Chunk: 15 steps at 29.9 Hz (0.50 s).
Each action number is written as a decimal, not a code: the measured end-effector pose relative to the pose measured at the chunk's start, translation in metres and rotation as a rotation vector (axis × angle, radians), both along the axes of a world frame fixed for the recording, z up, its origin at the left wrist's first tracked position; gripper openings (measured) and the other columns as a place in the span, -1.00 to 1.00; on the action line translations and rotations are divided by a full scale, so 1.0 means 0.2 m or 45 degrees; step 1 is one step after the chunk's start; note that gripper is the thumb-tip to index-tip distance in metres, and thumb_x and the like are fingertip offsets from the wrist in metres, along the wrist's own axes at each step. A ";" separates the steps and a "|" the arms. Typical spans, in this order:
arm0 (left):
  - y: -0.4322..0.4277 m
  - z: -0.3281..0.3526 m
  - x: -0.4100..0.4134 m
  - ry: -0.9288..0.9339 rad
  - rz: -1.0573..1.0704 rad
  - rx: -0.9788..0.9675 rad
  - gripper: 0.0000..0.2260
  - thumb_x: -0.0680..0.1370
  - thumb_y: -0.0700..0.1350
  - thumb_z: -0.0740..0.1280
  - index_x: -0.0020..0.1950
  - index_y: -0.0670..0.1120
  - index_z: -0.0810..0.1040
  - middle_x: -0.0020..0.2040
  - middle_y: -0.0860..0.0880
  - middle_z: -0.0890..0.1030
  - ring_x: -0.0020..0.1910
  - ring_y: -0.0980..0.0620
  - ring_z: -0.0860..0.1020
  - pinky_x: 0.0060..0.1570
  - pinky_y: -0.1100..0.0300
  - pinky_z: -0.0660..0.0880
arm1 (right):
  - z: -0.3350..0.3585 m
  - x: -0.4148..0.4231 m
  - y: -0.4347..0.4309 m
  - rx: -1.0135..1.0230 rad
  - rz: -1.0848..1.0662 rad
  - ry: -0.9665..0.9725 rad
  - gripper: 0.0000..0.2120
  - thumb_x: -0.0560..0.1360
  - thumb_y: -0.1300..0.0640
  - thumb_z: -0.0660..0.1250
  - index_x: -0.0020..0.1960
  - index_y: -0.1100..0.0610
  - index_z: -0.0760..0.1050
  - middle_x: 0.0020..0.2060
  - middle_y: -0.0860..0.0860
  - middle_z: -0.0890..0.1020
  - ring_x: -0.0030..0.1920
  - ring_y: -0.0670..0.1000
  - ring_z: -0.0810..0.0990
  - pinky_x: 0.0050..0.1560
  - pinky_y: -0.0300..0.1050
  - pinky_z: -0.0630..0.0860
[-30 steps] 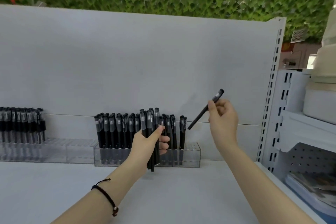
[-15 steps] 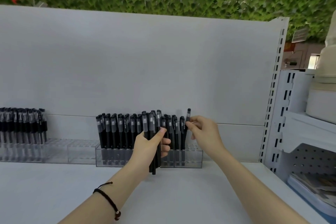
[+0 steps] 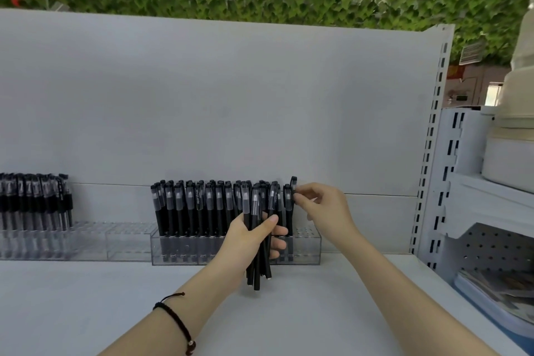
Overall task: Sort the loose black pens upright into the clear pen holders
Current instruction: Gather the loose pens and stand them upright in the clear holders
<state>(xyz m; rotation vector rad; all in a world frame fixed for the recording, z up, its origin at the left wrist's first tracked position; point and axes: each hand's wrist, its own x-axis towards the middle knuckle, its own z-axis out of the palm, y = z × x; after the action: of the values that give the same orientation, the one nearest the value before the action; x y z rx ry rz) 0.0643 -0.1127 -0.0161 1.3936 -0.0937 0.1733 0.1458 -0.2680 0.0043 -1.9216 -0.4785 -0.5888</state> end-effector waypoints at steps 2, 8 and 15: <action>0.00 0.00 0.00 0.001 0.015 -0.019 -0.83 0.57 -0.16 0.34 0.10 -0.22 0.48 -0.20 -0.15 0.69 -0.34 -0.02 0.62 -0.34 0.15 0.59 | -0.03 0.01 0.03 -0.058 -0.013 0.038 -0.82 0.51 0.17 0.37 -0.21 -0.09 0.59 -0.33 -0.15 0.62 -0.29 -0.13 0.54 -0.15 -0.03 0.56; 0.00 -0.01 0.00 0.015 0.041 -0.086 -0.87 0.56 -0.16 0.36 0.06 -0.20 0.52 -0.17 -0.17 0.70 -0.29 -0.05 0.64 -0.27 0.11 0.63 | -0.07 0.03 0.04 -0.130 -0.134 0.035 -0.87 0.53 0.18 0.29 -0.10 0.02 0.59 -0.22 -0.07 0.65 -0.16 -0.05 0.59 -0.10 -0.09 0.53; 0.01 -0.01 -0.01 0.026 -0.023 -0.184 -0.80 0.55 -0.12 0.37 0.11 -0.21 0.58 -0.07 -0.16 0.71 -0.18 -0.07 0.68 -0.11 0.06 0.65 | 0.08 -0.16 0.02 0.350 0.099 -0.009 -0.83 0.55 0.09 0.33 -0.15 0.15 0.62 -0.35 -0.01 0.62 -0.45 -0.23 0.45 -0.33 -0.29 0.37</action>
<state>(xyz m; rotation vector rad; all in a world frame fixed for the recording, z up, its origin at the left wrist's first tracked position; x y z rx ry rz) 0.0622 -0.1105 -0.0185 1.2500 -0.0754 0.1483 0.1131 -0.2637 0.0212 -1.6338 -0.4501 -0.5789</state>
